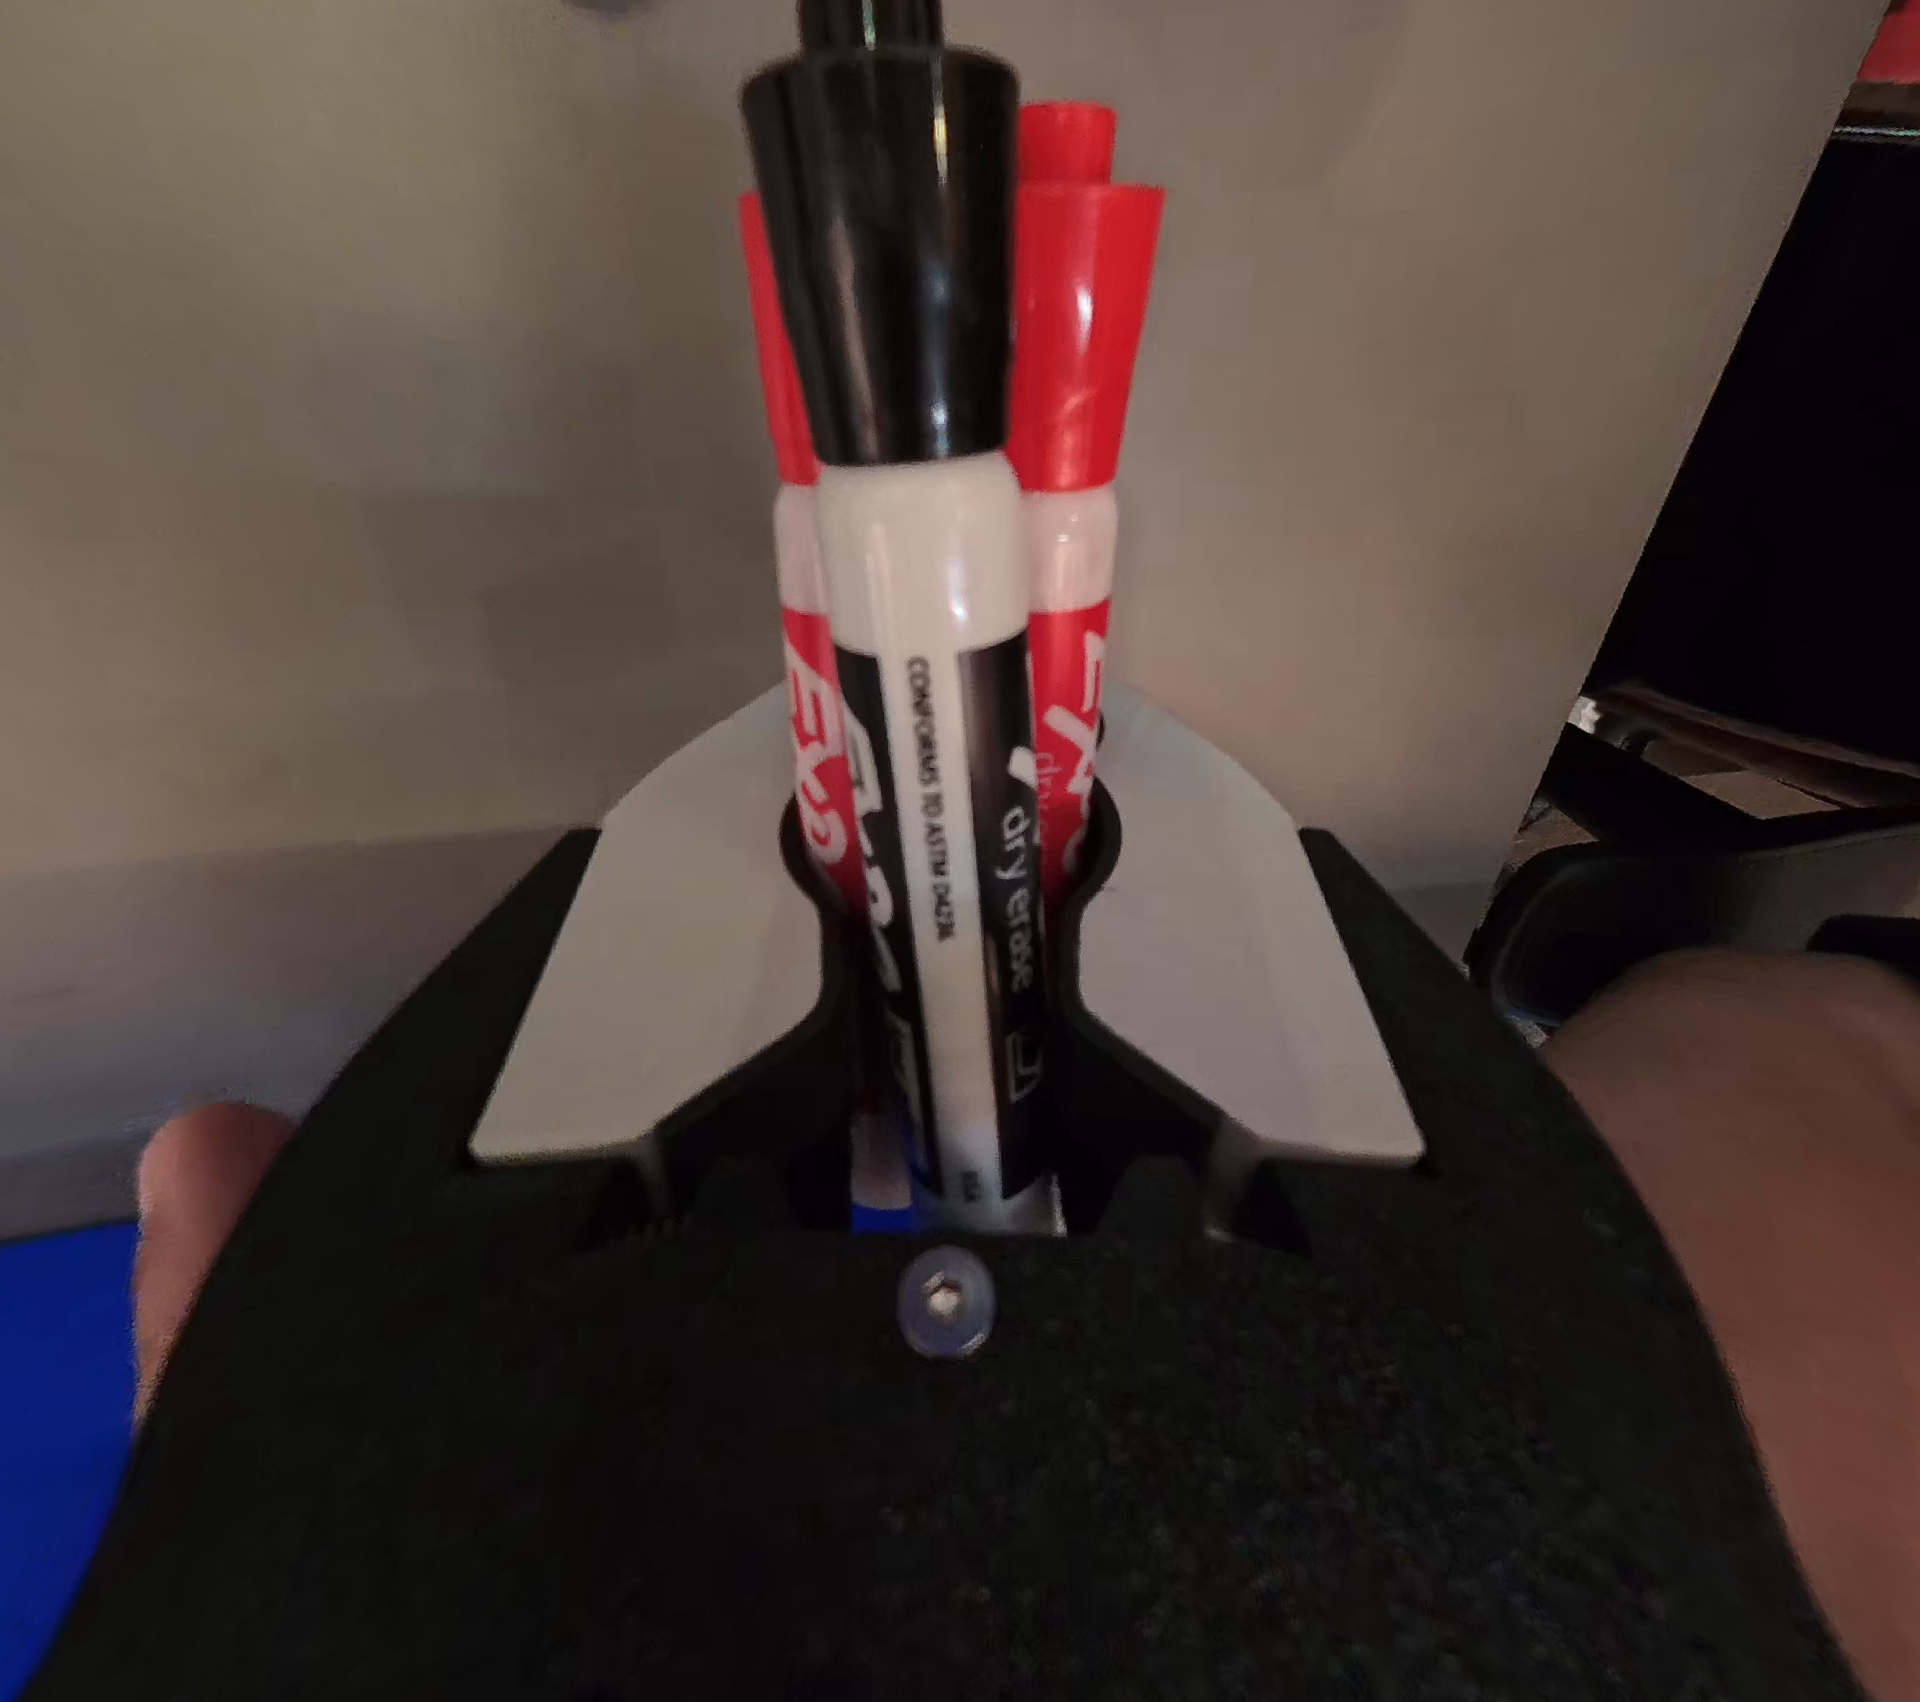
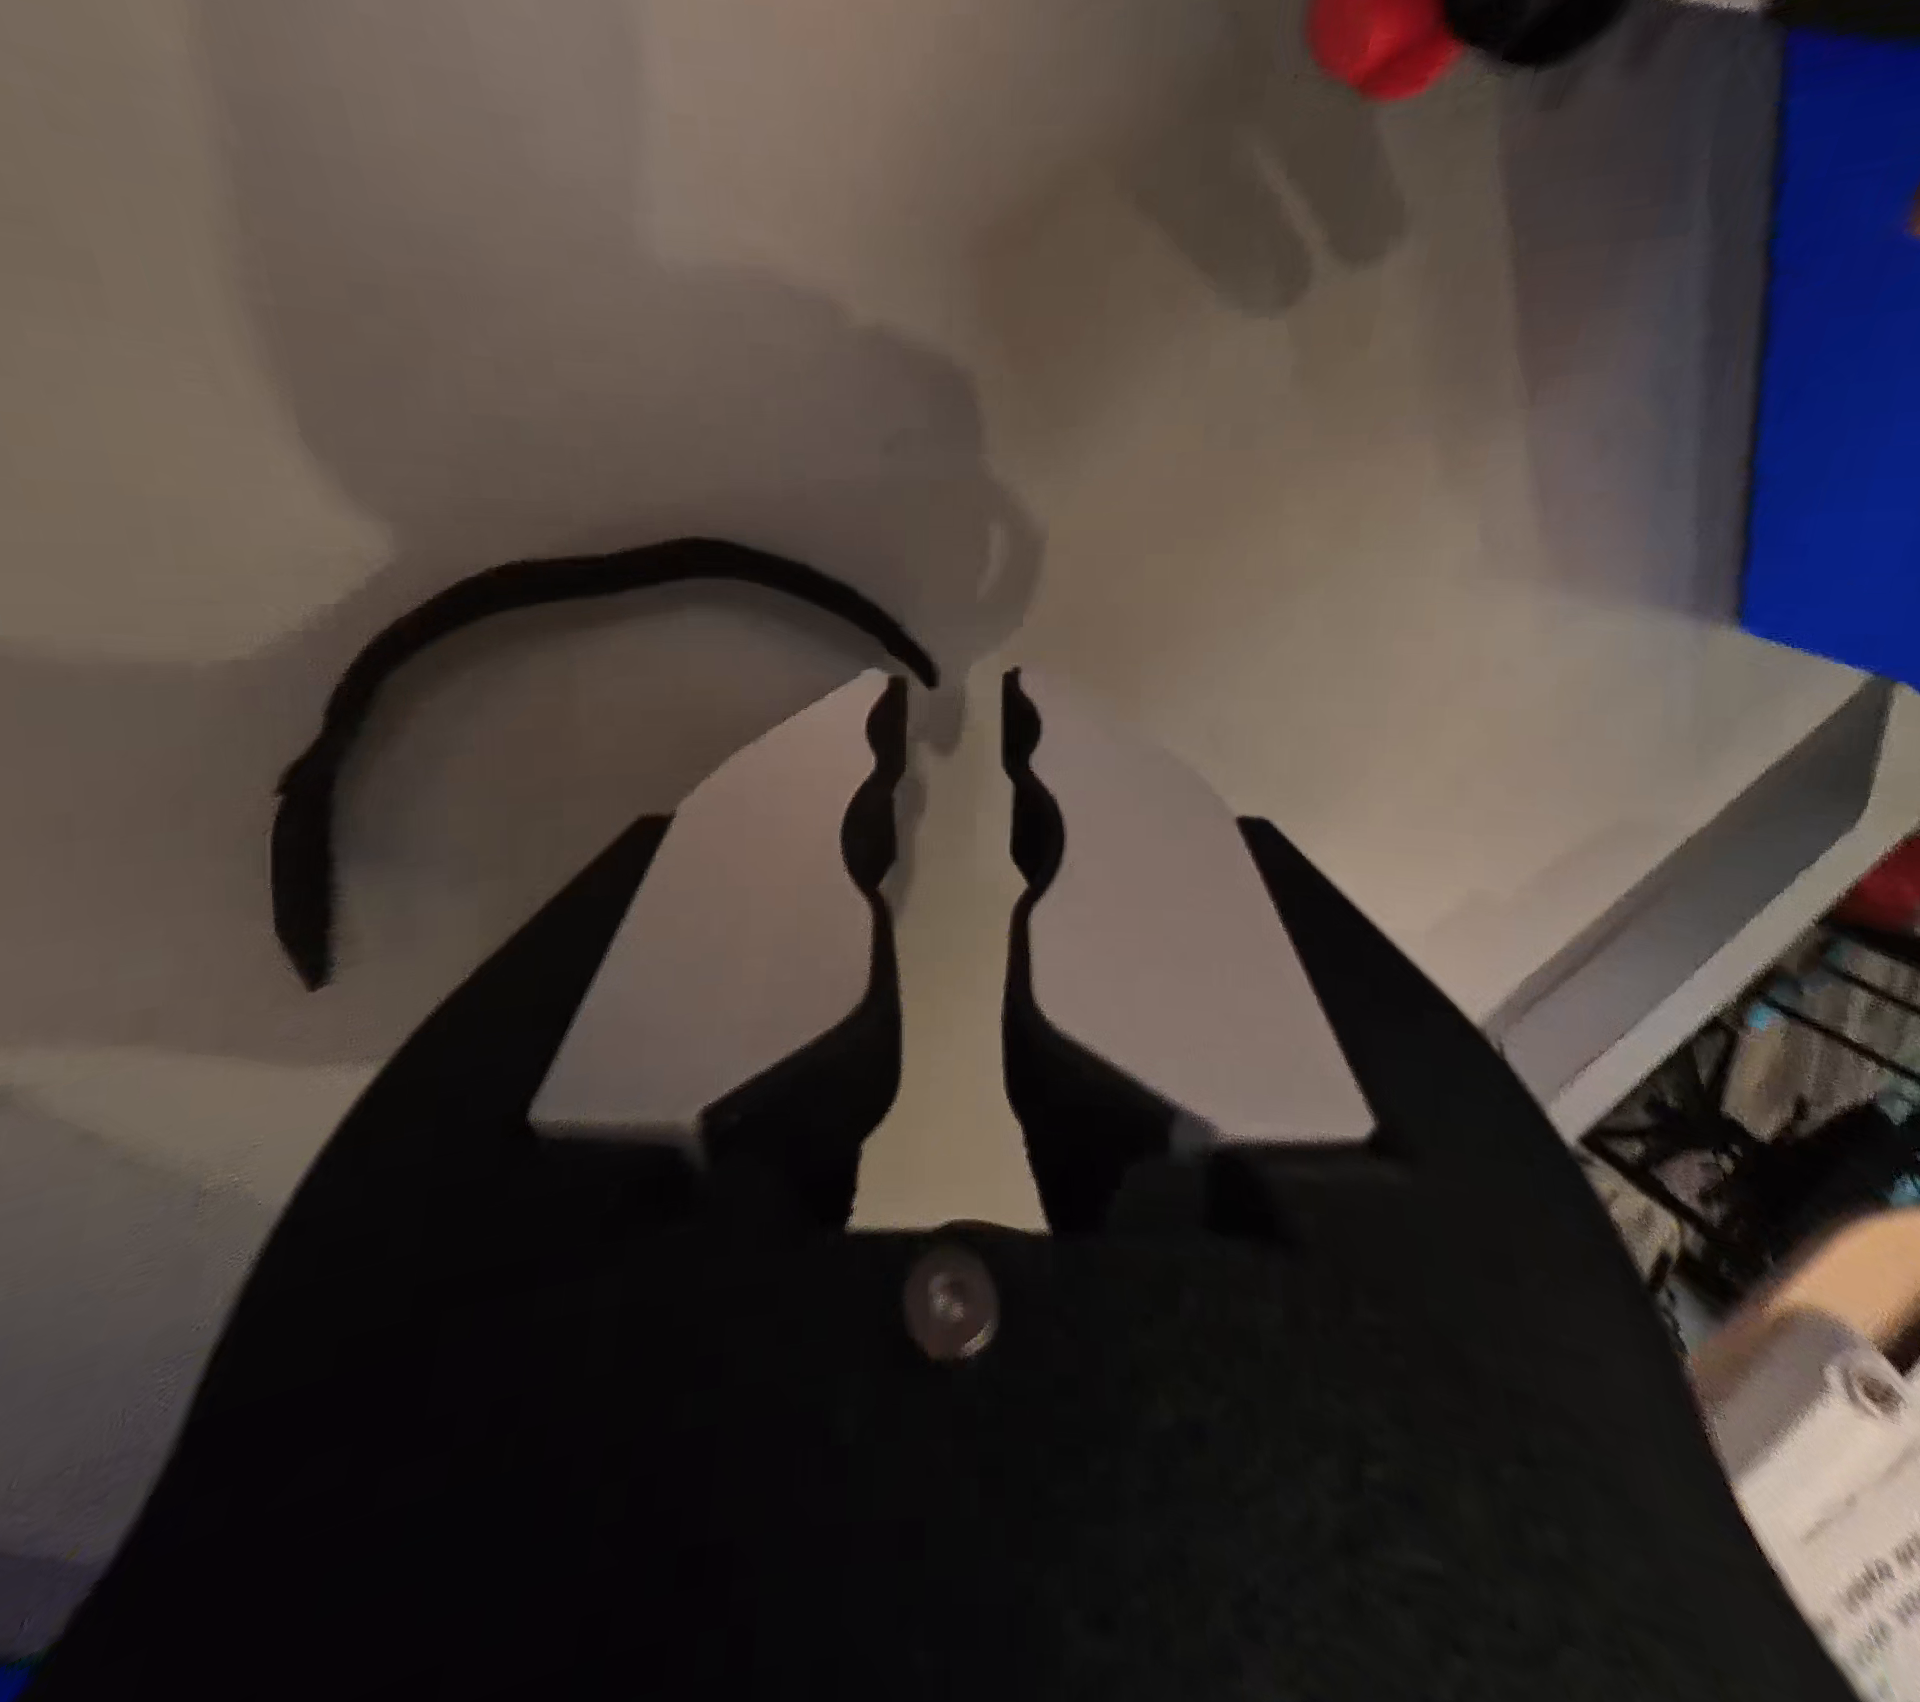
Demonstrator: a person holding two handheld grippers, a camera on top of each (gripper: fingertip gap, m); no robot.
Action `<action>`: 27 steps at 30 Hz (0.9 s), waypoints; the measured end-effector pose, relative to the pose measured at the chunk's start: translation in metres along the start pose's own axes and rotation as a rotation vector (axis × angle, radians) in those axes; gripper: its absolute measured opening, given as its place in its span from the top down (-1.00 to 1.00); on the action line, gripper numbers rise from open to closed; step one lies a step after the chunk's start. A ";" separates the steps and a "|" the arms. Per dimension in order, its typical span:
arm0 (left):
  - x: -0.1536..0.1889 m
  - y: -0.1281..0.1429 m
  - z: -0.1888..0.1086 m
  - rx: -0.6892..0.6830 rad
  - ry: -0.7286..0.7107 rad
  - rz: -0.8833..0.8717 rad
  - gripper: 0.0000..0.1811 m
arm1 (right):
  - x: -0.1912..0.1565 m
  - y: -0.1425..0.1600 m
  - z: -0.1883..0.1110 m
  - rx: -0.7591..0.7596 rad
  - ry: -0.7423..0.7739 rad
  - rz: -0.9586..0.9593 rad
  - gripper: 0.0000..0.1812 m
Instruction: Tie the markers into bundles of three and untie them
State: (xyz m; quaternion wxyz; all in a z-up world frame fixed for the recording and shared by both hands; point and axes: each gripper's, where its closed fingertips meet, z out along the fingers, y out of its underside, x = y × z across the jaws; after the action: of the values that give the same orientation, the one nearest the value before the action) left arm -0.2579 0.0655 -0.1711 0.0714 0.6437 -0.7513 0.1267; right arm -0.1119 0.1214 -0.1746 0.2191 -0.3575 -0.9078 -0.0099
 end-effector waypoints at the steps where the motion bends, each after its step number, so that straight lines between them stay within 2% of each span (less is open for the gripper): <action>1: 0.000 0.001 0.001 -0.001 0.000 -0.001 0.54 | -0.005 0.001 0.004 0.003 -0.039 -0.004 0.83; 5: 0.007 -0.003 0.000 0.012 0.001 0.024 0.55 | -0.010 -0.001 0.011 0.059 -0.089 -0.004 0.84; 9: 0.011 -0.008 -0.002 0.006 -0.009 0.043 0.54 | -0.014 -0.001 0.010 0.070 -0.116 0.019 0.98; 13: 0.011 -0.008 -0.001 -0.005 -0.019 0.036 0.54 | -0.002 0.017 -0.011 -0.006 -0.053 0.274 0.98; 16: 0.010 -0.008 -0.001 -0.008 -0.023 0.032 0.54 | -0.002 0.041 -0.041 -0.193 0.021 0.480 0.98; 18: 0.009 -0.010 0.000 -0.004 -0.027 0.032 0.54 | -0.006 0.073 -0.065 -0.434 0.150 0.554 0.98; 20: 0.009 -0.015 0.001 0.004 -0.022 0.039 0.54 | -0.027 0.083 -0.080 -0.592 0.168 0.724 0.98; 22: 0.010 -0.022 0.002 0.021 -0.012 0.055 0.54 | -0.042 0.073 -0.079 -0.619 0.207 0.947 0.98; 27: 0.011 -0.036 0.009 0.046 0.015 0.081 0.55 | -0.042 0.031 -0.074 -0.573 0.493 1.189 0.98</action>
State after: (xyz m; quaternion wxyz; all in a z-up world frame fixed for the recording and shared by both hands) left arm -0.2238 0.0478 -0.1732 0.0572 0.6133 -0.7731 0.1514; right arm -0.0354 0.1050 -0.1292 0.2838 -0.8240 -0.4441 -0.2080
